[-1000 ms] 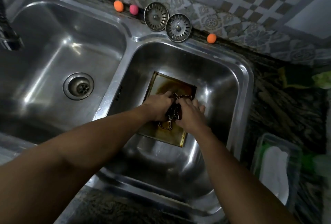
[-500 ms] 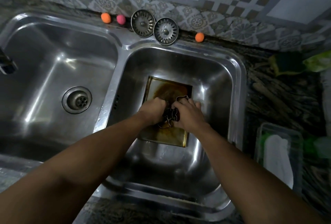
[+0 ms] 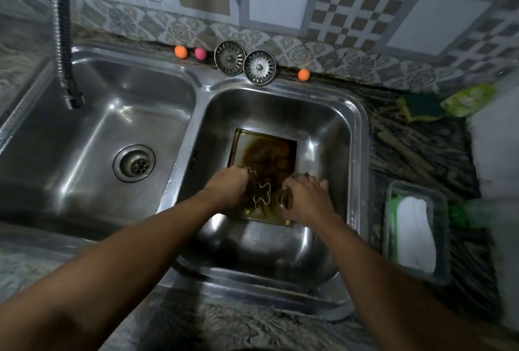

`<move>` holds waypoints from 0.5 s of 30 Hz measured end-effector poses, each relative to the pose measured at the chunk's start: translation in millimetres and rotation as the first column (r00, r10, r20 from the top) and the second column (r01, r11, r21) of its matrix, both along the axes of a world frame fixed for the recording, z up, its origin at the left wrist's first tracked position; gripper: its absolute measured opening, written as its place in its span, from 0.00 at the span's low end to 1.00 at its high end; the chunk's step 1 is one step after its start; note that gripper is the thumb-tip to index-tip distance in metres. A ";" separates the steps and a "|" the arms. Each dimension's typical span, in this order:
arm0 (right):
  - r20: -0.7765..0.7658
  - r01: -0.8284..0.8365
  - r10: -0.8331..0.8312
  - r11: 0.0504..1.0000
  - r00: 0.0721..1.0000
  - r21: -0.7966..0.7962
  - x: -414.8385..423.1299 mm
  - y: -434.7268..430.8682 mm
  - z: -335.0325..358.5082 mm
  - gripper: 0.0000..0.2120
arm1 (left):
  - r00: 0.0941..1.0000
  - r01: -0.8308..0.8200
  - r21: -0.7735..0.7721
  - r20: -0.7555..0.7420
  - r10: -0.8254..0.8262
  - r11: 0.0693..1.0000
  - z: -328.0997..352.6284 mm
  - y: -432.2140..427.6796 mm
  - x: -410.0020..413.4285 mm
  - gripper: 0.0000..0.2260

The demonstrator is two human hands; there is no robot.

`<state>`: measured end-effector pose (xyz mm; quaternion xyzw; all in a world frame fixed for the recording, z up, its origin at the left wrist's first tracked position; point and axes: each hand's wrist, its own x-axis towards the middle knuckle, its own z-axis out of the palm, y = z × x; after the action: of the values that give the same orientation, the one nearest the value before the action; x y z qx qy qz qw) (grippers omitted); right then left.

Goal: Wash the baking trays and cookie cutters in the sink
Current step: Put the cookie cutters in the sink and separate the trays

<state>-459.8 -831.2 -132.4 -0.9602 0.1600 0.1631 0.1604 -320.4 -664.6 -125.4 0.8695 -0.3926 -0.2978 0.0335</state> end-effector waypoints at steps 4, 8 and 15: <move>-0.193 0.047 -0.053 0.998 0.980 -0.040 -37.4 32.0 8.4 0.27 | 0.984 0.124 0.062 -0.138 -0.115 0.990 9.6 25.7 -40.0 0.06; -0.355 0.141 -0.123 0.990 0.927 0.025 -56.7 54.6 12.0 0.27 | 0.927 0.206 0.103 -0.339 -0.160 0.973 5.3 36.9 -58.5 0.11; -0.435 0.187 -0.129 0.978 0.891 0.093 -69.5 70.0 7.9 0.33 | 0.937 0.236 0.246 -0.314 -0.153 0.940 -7.6 32.0 -75.8 0.07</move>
<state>-529.4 -761.3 -124.6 -0.8724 0.2575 0.3655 0.1975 -396.2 -632.6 -133.0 0.7687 -0.4223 -0.4763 -0.0623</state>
